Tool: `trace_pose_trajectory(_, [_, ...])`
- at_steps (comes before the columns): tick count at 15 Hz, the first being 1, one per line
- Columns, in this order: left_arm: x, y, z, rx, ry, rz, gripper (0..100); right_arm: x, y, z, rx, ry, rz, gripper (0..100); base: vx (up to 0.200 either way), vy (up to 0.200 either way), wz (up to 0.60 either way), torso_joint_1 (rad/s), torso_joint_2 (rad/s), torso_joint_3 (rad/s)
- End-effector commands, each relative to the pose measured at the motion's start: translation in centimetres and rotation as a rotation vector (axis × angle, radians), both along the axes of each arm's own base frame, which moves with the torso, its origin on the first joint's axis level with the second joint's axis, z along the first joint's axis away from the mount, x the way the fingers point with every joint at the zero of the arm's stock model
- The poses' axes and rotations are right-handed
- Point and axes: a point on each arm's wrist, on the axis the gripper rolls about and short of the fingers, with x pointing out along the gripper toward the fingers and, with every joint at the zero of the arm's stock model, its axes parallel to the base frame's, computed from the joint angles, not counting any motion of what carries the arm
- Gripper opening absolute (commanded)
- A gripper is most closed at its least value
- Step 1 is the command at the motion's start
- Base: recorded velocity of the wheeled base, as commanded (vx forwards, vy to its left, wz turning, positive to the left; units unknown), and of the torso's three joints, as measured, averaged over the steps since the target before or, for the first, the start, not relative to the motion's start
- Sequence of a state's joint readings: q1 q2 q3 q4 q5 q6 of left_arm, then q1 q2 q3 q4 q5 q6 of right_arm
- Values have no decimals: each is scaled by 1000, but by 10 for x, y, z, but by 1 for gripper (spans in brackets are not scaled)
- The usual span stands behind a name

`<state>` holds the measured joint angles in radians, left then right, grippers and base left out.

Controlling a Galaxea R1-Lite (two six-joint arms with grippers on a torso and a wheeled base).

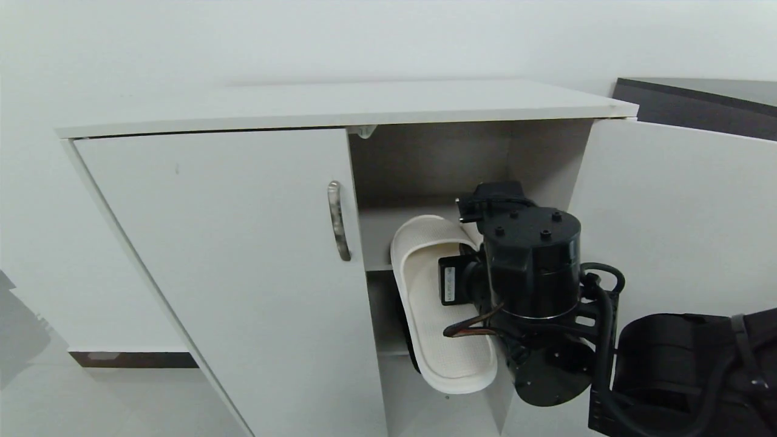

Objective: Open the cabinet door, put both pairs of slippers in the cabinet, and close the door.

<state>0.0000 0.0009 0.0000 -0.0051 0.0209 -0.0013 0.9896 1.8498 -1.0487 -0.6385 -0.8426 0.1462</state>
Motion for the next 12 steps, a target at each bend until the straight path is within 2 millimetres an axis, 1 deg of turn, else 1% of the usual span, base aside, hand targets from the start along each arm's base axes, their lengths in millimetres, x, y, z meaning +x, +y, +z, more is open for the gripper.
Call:
trace_pose_trajectory(1, [0,0,0,0,1,1,0,5,8,1,8,-7,0,0,200,0,0,7,2,2])
trace_pose_trajectory(3, [0,0,0,0,1,1,0,13,14,1,-4,-14,-11,0,200,0,0,5,0,-5])
trace_pose_trajectory(4, [0,0,0,0,1,1,0,19,13,-3,-26,-10,-22,0,200,0,0,2,-12,2])
trace_pose_trajectory(5, [0,0,0,-2,1,1,0,25,14,-4,-28,-12,-31,0,200,0,0,2,2,2])
trace_pose_trajectory(9, [0,0,0,-2,1,2,0,48,17,-5,-16,-22,-71,0,0,0,0,0,0,0])
trace_pose_trajectory(12, [0,0,0,-3,1,1,0,56,21,-5,-6,-29,-80,0,0,0,0,0,0,0])
